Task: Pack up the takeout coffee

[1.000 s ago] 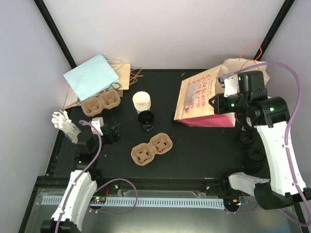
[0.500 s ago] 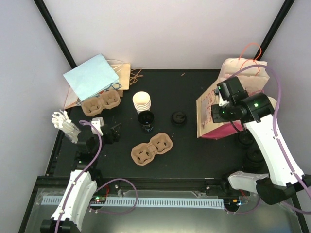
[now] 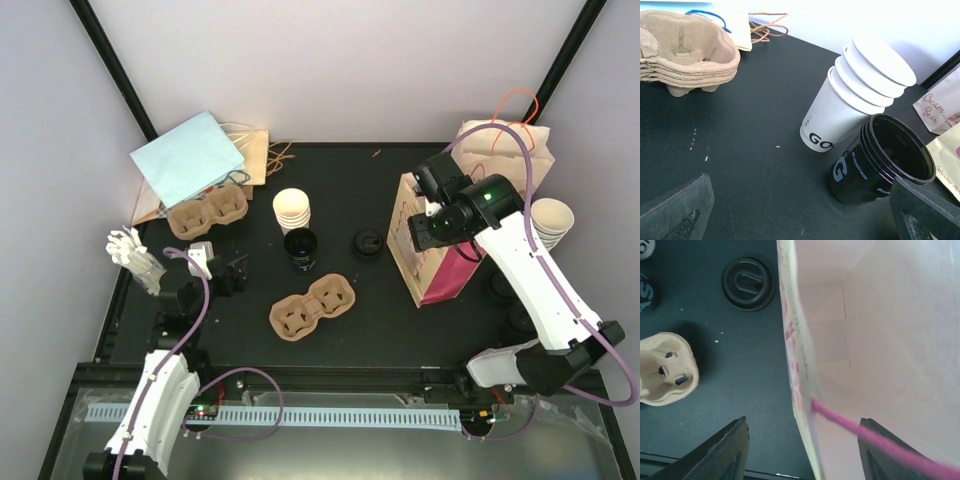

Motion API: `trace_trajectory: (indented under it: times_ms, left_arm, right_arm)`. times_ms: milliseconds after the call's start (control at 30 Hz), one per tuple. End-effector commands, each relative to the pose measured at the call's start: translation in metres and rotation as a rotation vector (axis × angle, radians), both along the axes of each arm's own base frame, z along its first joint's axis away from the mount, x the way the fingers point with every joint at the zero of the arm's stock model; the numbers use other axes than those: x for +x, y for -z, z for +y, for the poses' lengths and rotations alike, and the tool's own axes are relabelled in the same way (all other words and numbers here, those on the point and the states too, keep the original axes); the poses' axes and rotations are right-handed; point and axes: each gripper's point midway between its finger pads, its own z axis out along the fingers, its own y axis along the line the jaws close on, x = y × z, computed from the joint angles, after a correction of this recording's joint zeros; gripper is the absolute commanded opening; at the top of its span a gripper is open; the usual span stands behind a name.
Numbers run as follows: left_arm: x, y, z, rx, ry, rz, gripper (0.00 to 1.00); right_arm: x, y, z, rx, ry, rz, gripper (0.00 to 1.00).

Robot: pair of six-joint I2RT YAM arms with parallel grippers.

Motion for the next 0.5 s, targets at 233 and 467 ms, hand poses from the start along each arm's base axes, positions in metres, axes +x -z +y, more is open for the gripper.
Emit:
trace_trajectory:
  times_ms: [233, 467]
  left_arm:
    - [0.002, -0.006, 0.002, 0.002, -0.013, -0.019, 0.99]
    - [0.002, -0.003, 0.009, -0.022, -0.066, 0.013, 0.99]
  right_arm:
    - [0.007, -0.06, 0.044, 0.26, -0.138, -0.192, 0.75]
    - [0.0, -0.103, 0.063, 0.435, -0.218, -0.32, 1.0]
